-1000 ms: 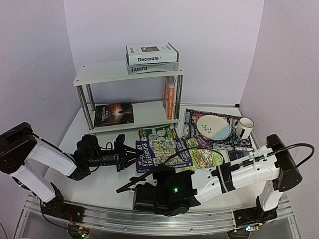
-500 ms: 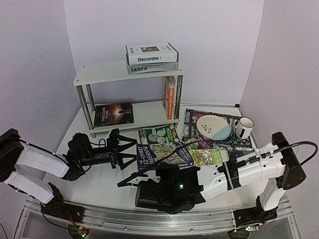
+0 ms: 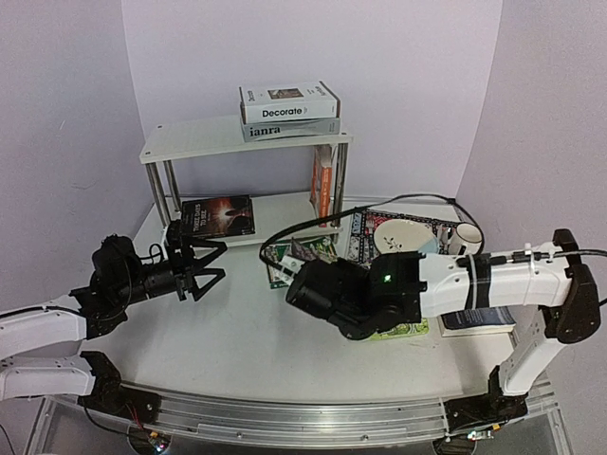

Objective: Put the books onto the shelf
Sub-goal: Pass from the left arm to the right

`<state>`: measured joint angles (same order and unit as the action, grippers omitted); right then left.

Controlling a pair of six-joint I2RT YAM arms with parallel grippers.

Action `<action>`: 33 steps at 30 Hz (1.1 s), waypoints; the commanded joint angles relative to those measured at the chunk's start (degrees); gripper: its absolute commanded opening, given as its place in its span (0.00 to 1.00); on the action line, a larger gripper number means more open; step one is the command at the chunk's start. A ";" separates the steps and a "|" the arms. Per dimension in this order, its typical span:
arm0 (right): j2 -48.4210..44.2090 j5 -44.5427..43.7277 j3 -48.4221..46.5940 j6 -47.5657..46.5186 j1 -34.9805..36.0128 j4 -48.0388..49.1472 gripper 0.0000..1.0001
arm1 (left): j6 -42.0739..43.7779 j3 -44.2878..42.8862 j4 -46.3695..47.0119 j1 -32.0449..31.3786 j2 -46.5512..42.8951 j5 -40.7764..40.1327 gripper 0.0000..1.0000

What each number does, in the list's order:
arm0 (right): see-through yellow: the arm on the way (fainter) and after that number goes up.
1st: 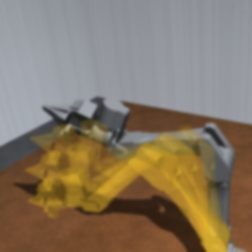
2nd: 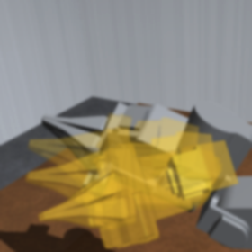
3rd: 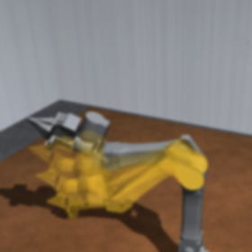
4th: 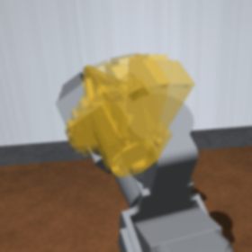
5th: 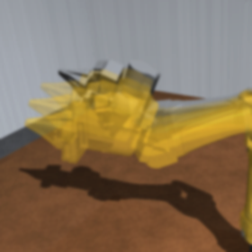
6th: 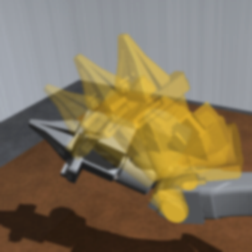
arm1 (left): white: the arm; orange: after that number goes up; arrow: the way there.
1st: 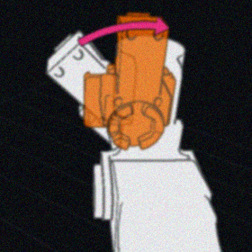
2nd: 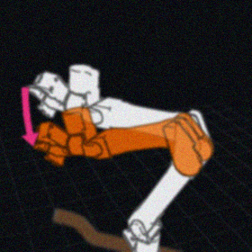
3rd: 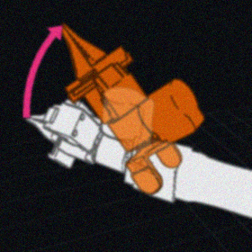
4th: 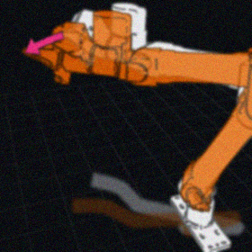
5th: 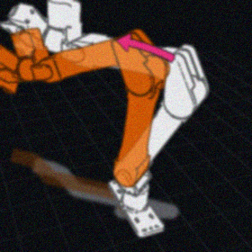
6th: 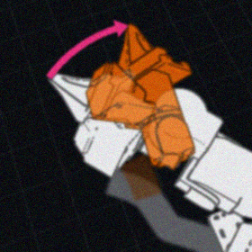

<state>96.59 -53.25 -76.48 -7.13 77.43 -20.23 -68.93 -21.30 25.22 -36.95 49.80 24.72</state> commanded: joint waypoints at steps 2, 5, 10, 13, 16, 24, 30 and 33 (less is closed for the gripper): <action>-9.62 3.09 4.38 5.02 -3.70 17.07 0.00 | 7.96 -5.52 -13.23 0.30 -2.03 -5.30 0.98; -11.83 4.52 8.62 3.75 -4.88 29.70 0.00 | 10.23 -7.97 -18.22 0.28 -1.76 -7.13 0.98; -9.03 4.98 9.41 6.21 -8.25 40.48 0.00 | 12.46 -9.65 -22.16 0.30 -2.11 -8.79 0.98; -6.85 6.25 10.43 8.61 -10.08 48.70 0.00 | 13.74 -10.09 -24.28 0.30 -3.01 -10.31 0.98; -4.27 6.97 10.70 9.66 -11.44 56.49 0.00 | 15.69 -11.28 -27.70 0.30 -4.02 -12.38 0.98; 6.68 5.13 8.37 3.39 -12.66 79.72 0.00 | 20.25 -14.11 -32.95 0.30 -6.18 -16.38 0.98; 14.90 5.26 3.71 -1.40 -13.70 88.68 0.00 | 21.60 -14.50 -33.72 0.30 -5.94 -17.17 0.98; 17.71 6.03 0.51 -2.12 -14.49 88.67 0.00 | 22.33 -14.87 -34.07 0.30 -5.51 -17.76 0.98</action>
<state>112.97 -45.64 -68.93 -6.40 64.19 56.20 -49.12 -33.30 -7.96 -36.91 44.11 8.71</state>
